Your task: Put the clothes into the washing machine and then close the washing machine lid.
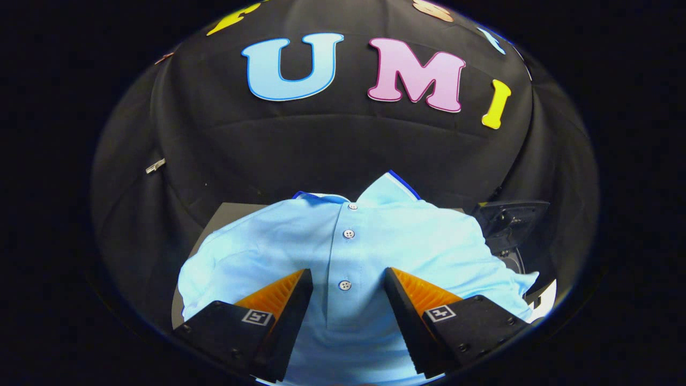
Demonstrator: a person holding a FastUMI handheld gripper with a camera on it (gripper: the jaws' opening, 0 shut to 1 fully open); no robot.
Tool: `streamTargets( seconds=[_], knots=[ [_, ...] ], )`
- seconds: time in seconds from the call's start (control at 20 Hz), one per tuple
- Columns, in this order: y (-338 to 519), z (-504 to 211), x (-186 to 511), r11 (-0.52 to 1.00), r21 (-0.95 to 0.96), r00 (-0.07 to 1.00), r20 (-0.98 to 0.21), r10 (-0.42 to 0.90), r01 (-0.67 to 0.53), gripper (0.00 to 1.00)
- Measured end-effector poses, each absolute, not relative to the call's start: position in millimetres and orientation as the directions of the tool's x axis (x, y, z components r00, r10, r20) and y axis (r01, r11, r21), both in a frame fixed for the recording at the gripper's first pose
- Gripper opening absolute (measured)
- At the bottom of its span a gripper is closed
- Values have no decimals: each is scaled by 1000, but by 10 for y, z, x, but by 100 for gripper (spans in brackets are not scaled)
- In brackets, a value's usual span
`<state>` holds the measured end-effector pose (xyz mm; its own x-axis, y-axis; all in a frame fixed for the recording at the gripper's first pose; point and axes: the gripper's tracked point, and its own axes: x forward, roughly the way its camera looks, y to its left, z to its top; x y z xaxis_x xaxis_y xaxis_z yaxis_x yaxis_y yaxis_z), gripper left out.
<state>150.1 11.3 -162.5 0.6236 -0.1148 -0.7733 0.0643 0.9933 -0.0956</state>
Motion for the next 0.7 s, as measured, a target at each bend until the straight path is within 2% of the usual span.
streamTargets(
  seconds=[0.15,0.25,0.35,0.55,0.65,0.7],
  knots=[
    [59,-1603,1523,995,-39,624,-776,-88,92,87],
    [31,-1555,1540,997,-49,635,-768,-76,60,83],
    [-31,-1559,1521,995,-78,641,-761,-97,58,71],
    [-116,-1592,1497,996,-68,621,-778,-92,61,38],
    [-107,-1580,1499,997,-68,619,-781,-83,48,39],
    [-107,-1581,1498,996,-68,619,-781,-84,49,35]
  ],
)
